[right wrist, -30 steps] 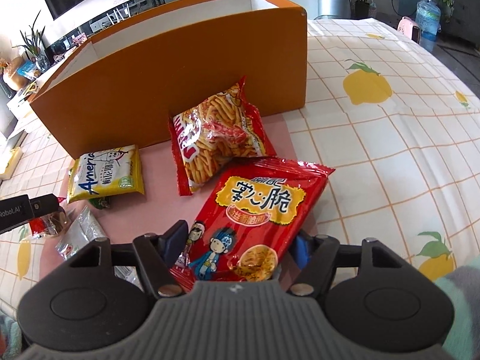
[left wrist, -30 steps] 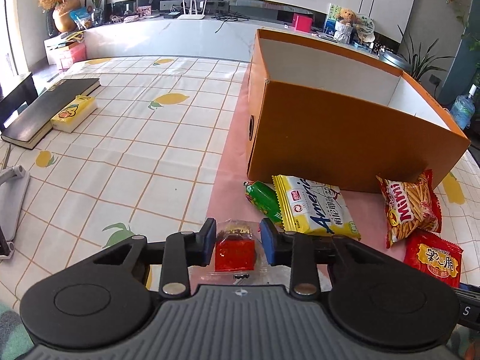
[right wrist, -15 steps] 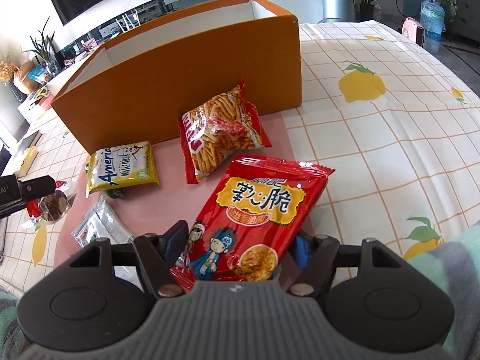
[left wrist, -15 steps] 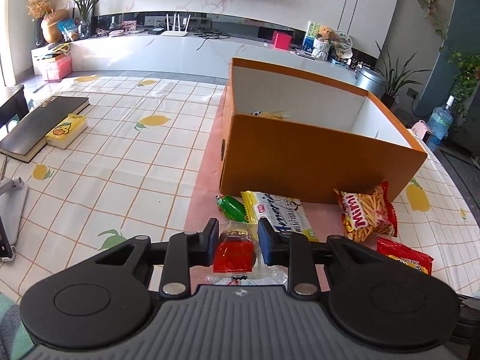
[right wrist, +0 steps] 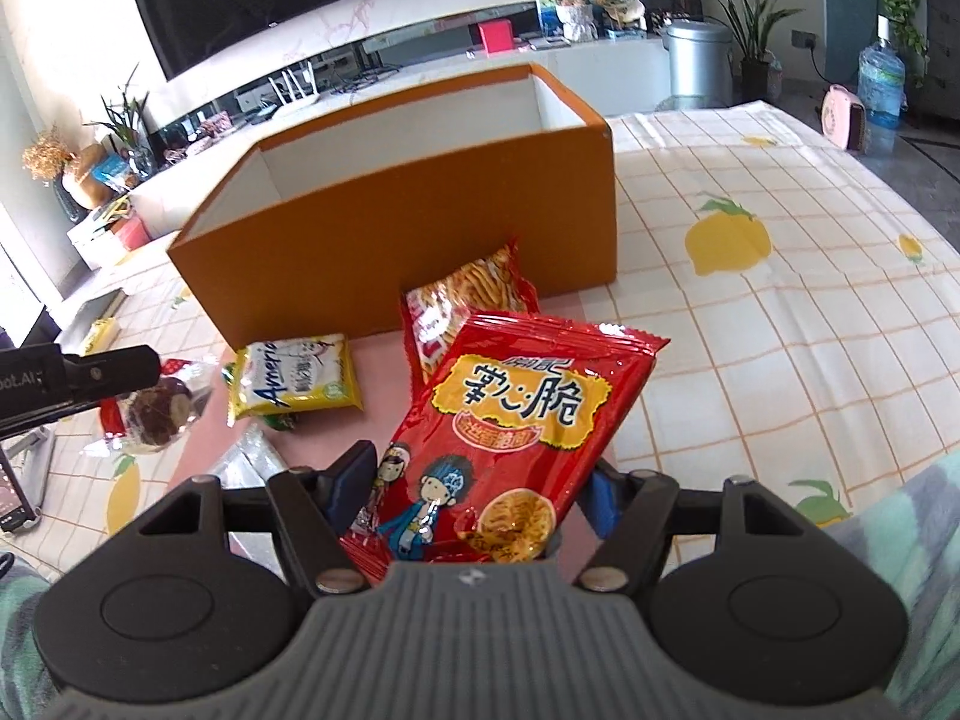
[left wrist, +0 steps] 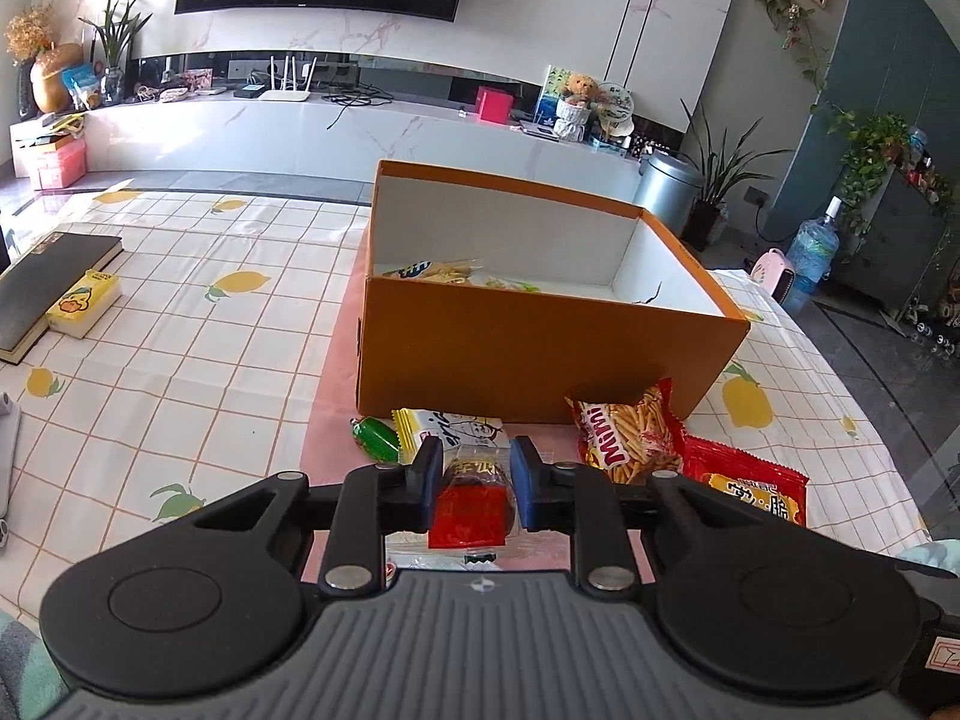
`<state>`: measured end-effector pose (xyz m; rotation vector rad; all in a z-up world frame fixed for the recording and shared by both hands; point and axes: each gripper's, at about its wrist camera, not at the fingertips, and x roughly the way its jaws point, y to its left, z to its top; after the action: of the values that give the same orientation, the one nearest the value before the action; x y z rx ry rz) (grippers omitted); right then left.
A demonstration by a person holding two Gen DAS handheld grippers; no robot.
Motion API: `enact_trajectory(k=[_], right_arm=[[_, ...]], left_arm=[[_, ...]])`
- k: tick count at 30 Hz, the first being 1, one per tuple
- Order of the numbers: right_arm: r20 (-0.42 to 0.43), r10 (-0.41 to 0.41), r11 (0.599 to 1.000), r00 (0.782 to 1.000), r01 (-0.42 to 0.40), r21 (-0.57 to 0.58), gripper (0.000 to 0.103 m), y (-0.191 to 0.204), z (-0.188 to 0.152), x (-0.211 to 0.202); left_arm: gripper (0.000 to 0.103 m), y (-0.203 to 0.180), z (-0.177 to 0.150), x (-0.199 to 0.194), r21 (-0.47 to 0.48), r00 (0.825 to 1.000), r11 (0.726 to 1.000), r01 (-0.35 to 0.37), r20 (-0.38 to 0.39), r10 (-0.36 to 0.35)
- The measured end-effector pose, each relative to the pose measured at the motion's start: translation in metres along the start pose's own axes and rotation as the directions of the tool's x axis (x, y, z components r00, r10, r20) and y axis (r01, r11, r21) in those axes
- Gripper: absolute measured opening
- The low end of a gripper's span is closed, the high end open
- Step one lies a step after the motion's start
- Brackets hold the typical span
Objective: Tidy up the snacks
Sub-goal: 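Lift both held snacks over the orange box and lower them inside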
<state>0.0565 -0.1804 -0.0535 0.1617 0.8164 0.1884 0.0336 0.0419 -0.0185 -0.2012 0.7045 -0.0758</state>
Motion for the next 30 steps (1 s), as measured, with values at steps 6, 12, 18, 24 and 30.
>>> enact_trajectory(k=[6, 12, 18, 24, 30], right_arm=[[0.05, 0.031, 0.999, 0.998, -0.03, -0.028, 0.067, 0.005, 0.014, -0.016], [0.076, 0.057, 0.997, 0.995, -0.053, -0.052, 0.067, 0.008, 0.033, -0.023], [0.098, 0.067, 0.992, 0.993, -0.056, -0.11, 0.067, 0.015, 0.056, -0.024], [0.111, 0.087, 0.981, 0.99, -0.066, -0.183, 0.067, 0.024, 0.088, -0.022], [0.109, 0.098, 0.969, 0.989, -0.071, -0.235, 0.067, 0.031, 0.121, -0.011]], left_arm=[[0.026, -0.005, 0.01, -0.011, 0.005, 0.999, 1.0, 0.02, 0.036, -0.021], [0.026, -0.014, 0.025, -0.017, 0.02, 0.996, 0.999, 0.039, 0.075, -0.04], [0.025, -0.02, 0.048, -0.017, 0.052, 0.992, 0.998, 0.035, 0.119, -0.041], [0.025, -0.027, 0.074, -0.01, 0.091, 0.986, 0.995, 0.03, 0.158, -0.044], [0.024, -0.03, 0.098, 0.001, 0.117, 0.982, 0.993, 0.014, 0.184, -0.036]])
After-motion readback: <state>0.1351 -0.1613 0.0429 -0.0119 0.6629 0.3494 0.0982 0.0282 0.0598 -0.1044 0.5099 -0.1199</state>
